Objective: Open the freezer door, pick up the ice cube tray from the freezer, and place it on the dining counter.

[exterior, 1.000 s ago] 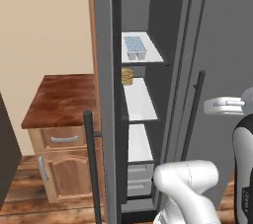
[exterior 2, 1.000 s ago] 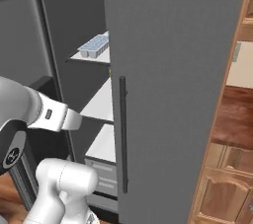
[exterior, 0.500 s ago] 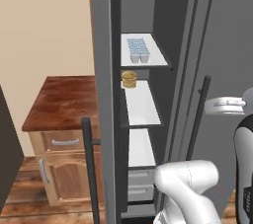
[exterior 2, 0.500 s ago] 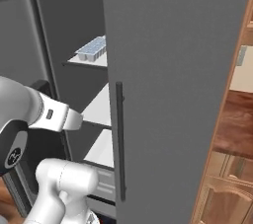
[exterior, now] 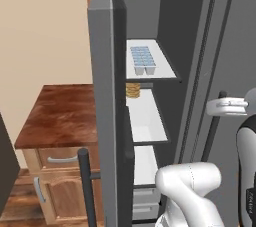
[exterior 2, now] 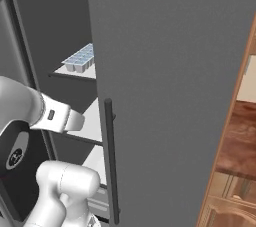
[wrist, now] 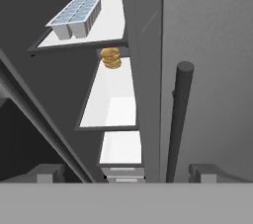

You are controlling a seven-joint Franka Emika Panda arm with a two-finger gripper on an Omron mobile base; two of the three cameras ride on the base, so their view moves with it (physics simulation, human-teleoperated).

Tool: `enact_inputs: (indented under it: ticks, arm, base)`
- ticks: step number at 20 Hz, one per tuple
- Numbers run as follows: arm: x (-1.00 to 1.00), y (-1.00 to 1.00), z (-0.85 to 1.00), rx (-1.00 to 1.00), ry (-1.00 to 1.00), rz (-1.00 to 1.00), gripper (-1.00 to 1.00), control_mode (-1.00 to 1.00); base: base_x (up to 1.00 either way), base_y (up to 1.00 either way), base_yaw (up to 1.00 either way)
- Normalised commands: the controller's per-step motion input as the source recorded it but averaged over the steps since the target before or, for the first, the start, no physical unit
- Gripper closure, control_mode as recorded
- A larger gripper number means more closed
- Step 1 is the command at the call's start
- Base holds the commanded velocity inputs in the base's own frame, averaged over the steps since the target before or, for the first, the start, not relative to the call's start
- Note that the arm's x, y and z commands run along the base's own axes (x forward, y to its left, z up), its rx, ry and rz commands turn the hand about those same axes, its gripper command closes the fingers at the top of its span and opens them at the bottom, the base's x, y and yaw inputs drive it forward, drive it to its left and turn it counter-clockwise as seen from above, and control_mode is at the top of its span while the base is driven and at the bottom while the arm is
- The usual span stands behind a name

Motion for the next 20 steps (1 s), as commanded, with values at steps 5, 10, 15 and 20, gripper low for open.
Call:
enact_inputs:
  ticks: [5,10,15,20]
  arm:
    - [0.0,0.0,0.0,0.0,0.0,0.0,-1.0,1.0]
    - [0.0,0.0,0.0,0.0,0.0,0.0,-1.0,1.0]
    - [0.11,0.29,-0.03,0.02,0.05,0.0,-1.0,-1.0]
    - [-0.03,0.31,0.11,0.17,0.03,-0.03,-1.0,-1.0]
  base:
    - [0.56,0.01,0.0]
    - [0.52,0.09,0.0]
    - [0.0,0.0,0.0]
    - [0.0,0.0,0.0]
